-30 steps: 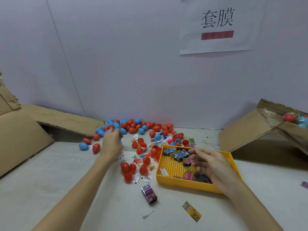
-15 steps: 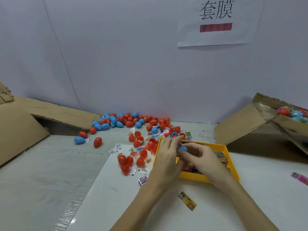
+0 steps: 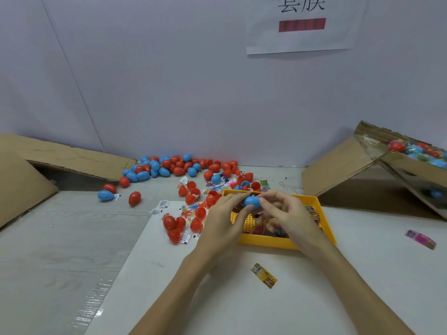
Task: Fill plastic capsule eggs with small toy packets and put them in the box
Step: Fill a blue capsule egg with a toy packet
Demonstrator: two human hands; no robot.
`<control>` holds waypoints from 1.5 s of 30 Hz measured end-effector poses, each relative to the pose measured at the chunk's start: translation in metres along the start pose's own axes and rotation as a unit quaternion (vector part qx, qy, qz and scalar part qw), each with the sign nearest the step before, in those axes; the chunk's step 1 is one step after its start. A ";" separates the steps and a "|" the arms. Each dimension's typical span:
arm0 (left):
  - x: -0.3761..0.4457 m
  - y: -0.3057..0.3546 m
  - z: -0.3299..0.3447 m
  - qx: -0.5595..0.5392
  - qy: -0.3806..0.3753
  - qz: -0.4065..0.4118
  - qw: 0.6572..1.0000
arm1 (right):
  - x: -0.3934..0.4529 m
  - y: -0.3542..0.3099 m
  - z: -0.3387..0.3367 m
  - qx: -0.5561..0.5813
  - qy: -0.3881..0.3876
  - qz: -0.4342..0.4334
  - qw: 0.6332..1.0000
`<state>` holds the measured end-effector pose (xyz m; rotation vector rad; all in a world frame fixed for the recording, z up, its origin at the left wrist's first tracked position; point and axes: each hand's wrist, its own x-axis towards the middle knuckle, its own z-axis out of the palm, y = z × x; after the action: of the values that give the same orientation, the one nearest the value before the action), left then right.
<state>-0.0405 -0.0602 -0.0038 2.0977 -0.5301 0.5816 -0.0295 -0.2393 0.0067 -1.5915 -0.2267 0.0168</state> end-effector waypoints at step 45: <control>0.005 -0.011 -0.006 -0.023 0.041 -0.064 0.997 | 0.001 0.004 -0.047 -0.476 0.157 -0.067 0.863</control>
<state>-0.0320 -0.0501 -0.0044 2.0384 -0.3558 0.5730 -0.0210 -0.2854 0.0048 -2.5239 -0.0803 -0.5378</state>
